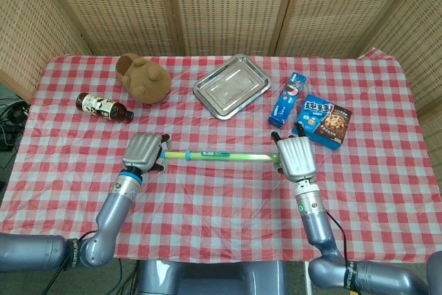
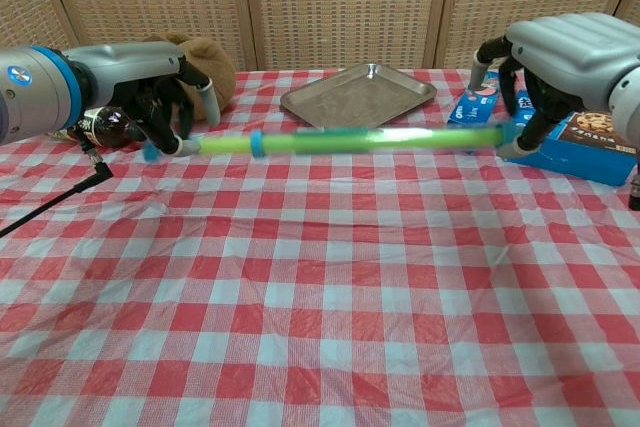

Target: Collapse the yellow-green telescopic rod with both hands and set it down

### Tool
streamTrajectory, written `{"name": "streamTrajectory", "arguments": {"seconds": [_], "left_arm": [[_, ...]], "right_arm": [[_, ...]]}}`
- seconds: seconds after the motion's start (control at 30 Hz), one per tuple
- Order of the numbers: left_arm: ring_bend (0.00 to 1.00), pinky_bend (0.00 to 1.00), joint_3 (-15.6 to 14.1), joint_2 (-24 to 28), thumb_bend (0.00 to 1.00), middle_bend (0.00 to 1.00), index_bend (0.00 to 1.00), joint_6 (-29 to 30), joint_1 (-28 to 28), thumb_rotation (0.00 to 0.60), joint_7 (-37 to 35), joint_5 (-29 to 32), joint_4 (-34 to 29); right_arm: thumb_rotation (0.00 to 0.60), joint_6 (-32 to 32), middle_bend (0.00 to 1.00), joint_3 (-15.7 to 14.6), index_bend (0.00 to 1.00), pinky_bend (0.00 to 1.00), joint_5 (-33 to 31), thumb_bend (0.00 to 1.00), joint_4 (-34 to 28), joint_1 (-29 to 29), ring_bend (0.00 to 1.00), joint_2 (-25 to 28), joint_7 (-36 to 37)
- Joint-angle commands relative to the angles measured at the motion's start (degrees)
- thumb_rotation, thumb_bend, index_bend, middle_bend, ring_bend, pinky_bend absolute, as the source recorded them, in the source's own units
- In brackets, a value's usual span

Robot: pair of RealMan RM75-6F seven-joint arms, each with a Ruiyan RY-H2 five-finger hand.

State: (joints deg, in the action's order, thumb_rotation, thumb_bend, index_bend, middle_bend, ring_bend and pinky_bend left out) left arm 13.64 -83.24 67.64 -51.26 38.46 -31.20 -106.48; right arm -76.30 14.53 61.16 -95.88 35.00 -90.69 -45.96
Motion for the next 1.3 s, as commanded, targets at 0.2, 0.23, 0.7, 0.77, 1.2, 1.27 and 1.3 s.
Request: {"name": "streamTrajectory", "arguments": {"seconds": [0.2,0.23,0.7,0.77,1.2,1.27,1.3], "left_arm": [[0.00,0.04,-1.37,2.00,0.29,0.00,0.09,-0.91,1.75,0.600,-2.69,-1.59,-1.98],[0.00,0.04,-1.48,2.22,0.29,0.00,0.09,-0.90,1.98,0.600,-3.05,-1.90,-2.23],[0.00,0.00,-12.13,8.52,0.30,0.00,0.09,14.37,18.07,0.600,-17.80,-32.67,-4.84],[0.00,0.00,-14.20,8.54,0.30,0.00,0.09,18.18,20.74,0.600,-18.45,-37.21,-3.02],[0.00,0.00,-23.83,6.62,0.23,0.00,0.00,35.20,36.93,0.600,-16.40,-51.62,7.89],[0.00,0.00,-24.35,6.72,0.19,0.00,0.00,36.16,38.85,0.600,-15.92,-52.01,8.51],[0.00,0.00,-24.43,6.78,0.19,0.00,0.00,36.33,39.49,0.600,-16.02,-52.32,8.74]], "right_arm": [[0.600,-0.16,0.10,-0.75,0.10,0.00,-6.04,0.20,-2.64,-0.87,0.10,1.80,-4.84],[0.600,-0.41,0.10,-0.87,0.10,0.00,-6.05,0.20,-2.88,-1.00,0.09,1.95,-4.91],[0.600,-6.55,0.00,-9.60,0.09,0.00,8.14,0.20,-3.64,-10.00,0.00,9.03,10.96],[0.600,-8.32,0.00,-11.33,0.08,0.00,11.89,0.20,-2.73,-11.61,0.00,9.78,14.47],[0.600,-21.49,0.00,-17.40,0.01,0.00,29.18,0.16,11.94,-20.67,0.00,11.34,35.79],[0.600,-22.44,0.00,-17.76,0.01,0.00,30.22,0.15,13.44,-21.71,0.00,11.03,36.48],[0.600,-22.74,0.00,-17.76,0.00,0.00,30.52,0.15,14.08,-22.11,0.00,10.79,36.44]]}}
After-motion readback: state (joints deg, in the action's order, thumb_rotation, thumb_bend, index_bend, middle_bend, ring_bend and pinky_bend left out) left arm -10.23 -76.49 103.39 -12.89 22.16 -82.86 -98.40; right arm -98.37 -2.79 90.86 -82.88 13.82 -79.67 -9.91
